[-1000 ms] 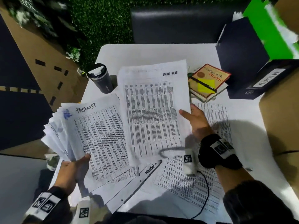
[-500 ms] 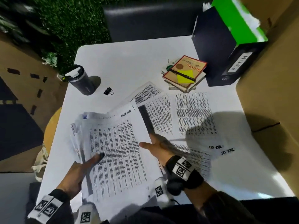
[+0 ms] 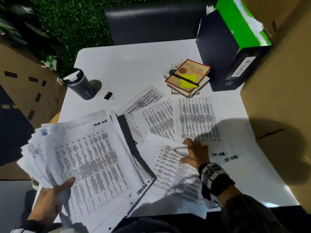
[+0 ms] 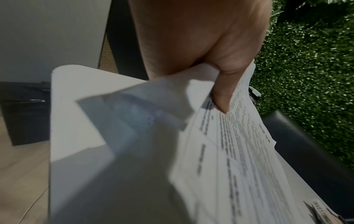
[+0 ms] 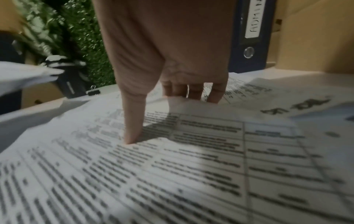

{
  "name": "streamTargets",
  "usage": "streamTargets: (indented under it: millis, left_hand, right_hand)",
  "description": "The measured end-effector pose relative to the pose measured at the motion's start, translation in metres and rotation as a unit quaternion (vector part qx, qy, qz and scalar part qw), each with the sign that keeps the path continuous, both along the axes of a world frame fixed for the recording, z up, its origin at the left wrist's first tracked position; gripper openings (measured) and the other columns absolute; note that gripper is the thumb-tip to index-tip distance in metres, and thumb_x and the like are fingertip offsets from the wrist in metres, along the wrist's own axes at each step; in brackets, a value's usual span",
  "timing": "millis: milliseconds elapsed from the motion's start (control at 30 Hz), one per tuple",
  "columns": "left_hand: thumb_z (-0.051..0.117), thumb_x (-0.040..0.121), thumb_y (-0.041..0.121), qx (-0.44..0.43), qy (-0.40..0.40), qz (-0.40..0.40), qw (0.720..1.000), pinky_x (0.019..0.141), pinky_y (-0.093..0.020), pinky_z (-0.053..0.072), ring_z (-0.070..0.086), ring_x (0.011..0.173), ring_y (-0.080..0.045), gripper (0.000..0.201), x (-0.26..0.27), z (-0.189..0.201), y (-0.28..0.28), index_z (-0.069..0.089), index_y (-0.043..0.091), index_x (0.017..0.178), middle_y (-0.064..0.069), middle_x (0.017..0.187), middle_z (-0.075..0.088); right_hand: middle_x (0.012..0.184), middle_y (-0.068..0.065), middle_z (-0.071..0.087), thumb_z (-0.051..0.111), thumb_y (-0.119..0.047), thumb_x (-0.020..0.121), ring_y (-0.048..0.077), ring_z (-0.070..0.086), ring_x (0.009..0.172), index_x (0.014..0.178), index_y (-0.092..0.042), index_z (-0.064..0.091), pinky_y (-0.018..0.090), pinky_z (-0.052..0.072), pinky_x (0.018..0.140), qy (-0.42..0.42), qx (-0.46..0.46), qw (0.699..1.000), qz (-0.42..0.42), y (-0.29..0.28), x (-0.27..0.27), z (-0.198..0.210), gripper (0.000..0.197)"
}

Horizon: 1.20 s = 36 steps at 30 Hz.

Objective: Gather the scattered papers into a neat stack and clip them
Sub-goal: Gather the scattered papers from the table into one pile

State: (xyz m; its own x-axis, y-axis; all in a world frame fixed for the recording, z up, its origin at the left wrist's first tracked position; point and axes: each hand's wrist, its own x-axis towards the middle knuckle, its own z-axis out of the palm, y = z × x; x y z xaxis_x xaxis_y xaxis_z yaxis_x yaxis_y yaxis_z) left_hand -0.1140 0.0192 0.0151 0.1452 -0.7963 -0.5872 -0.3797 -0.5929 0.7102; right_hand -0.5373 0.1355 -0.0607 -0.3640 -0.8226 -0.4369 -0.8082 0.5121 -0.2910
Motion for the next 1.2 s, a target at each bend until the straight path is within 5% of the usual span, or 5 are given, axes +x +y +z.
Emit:
streamTargets:
  millis: [333,467,767,1100,1200]
  left_hand:
    - [0.070,0.084,0.026,-0.004,-0.045,-0.017,0.999,0.035,-0.010,0.015,0.019,0.026,-0.011,0.049,-0.005,0.012,0.010,0.041,0.005,0.051,-0.002,0.036,0.027]
    - [0.071,0.081,0.035,0.018,-0.036,-0.008,0.999,0.041,-0.013,0.016,0.021,0.032,-0.010,0.053,0.007,0.006,0.010,0.043,0.004,0.049,-0.008,0.042,0.030]
    - [0.073,0.078,0.041,0.021,-0.044,-0.026,0.998,0.042,-0.018,0.020,0.022,0.028,-0.012,0.055,0.012,0.001,0.009,0.046,0.003,0.048,-0.012,0.039,0.034]
    - [0.084,0.061,0.049,0.015,-0.026,-0.013,0.999,0.053,-0.032,0.028,0.030,0.049,-0.020,0.056,0.018,-0.007,0.007,0.049,0.005,0.056,-0.009,0.051,0.034]
    - [0.085,0.047,0.061,0.017,-0.033,-0.019,0.999,0.059,-0.039,0.026,0.033,0.055,-0.024,0.067,0.027,-0.014,0.008,0.054,0.003,0.062,-0.014,0.058,0.036]
  right_hand:
    - [0.087,0.025,0.062,0.063,-0.029,0.080,0.028,0.059,0.088,0.073,-0.005,0.056,0.035,0.042,0.075,-0.190,-0.134,0.917,-0.324,-0.014,-0.072,0.016,0.026]
    - [0.128,0.029,0.043,0.054,-0.047,0.089,0.043,0.042,0.120,0.122,-0.002,0.053,0.050,0.036,0.097,-0.020,-0.034,0.911,-0.411,-0.003,-0.100,0.006,0.056]
    - [0.131,0.025,0.042,0.063,-0.028,0.086,0.040,0.038,0.123,0.130,-0.004,0.045,0.050,0.032,0.100,0.032,-0.007,0.924,-0.381,0.000,-0.100,-0.008,0.053]
    - [0.072,0.022,0.066,0.057,0.005,0.083,0.039,0.065,0.078,0.085,0.009,0.059,0.048,0.052,0.081,-0.462,-0.199,0.730,-0.463,0.001,-0.091,-0.003,0.005]
    - [0.056,0.006,0.067,0.066,0.001,0.076,0.019,0.062,0.054,0.079,0.004,0.062,0.030,0.046,0.062,-0.471,-0.161,0.794,-0.349,-0.009,-0.074,0.010,0.006]
